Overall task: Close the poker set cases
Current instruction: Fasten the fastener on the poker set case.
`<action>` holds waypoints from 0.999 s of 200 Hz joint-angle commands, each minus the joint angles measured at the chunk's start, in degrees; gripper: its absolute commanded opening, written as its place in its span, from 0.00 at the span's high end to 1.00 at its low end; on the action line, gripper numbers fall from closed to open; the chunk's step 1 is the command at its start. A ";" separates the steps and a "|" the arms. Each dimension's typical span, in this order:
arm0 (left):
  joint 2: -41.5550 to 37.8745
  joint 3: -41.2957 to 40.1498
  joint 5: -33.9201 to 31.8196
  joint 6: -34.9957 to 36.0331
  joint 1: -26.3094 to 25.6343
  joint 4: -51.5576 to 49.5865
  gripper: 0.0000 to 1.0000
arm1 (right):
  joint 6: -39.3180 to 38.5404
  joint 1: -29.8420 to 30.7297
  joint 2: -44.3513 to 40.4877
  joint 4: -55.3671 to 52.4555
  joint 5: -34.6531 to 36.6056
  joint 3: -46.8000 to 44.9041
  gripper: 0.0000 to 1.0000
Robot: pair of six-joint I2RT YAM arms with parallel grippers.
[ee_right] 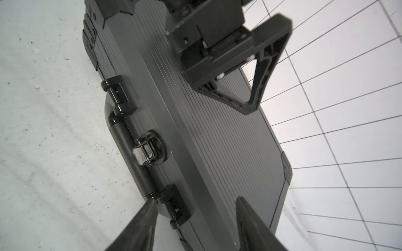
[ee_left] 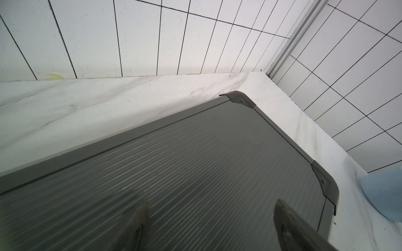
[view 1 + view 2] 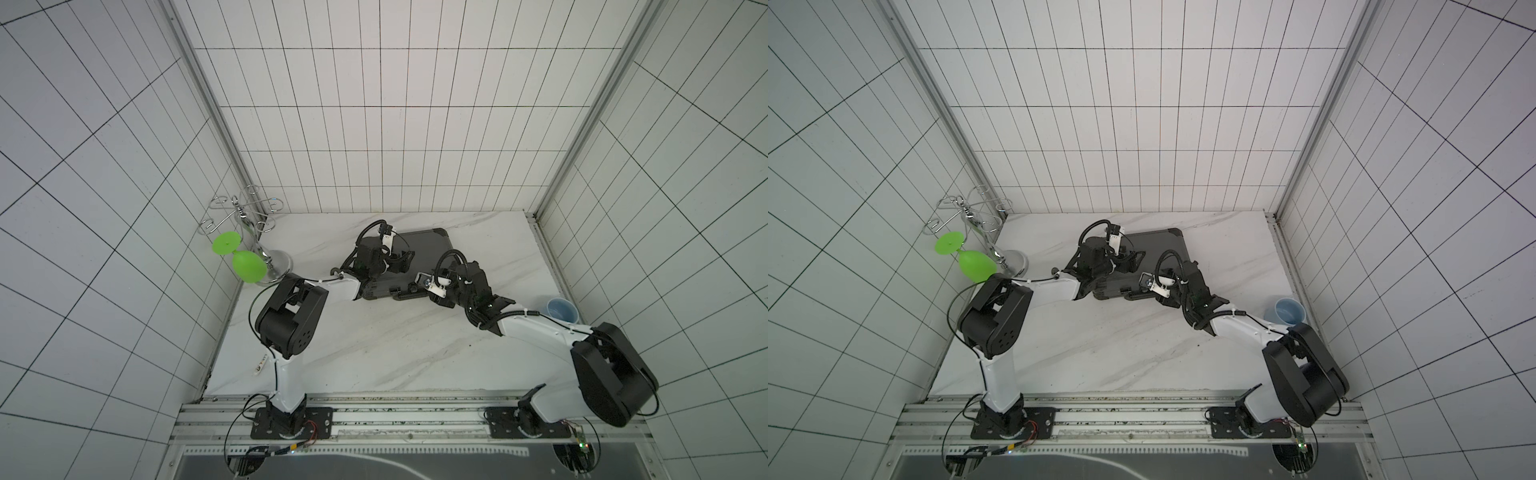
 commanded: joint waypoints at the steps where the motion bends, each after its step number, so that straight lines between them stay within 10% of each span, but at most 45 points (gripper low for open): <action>1: 6.10 -3.76 2.64 -4.25 -0.19 -11.05 0.11 | -7.57 0.53 1.50 4.50 -2.34 -4.03 0.36; 200: 4.24 -4.55 3.18 -4.16 0.87 -10.43 0.11 | -13.41 4.29 13.78 22.38 2.48 -1.07 0.35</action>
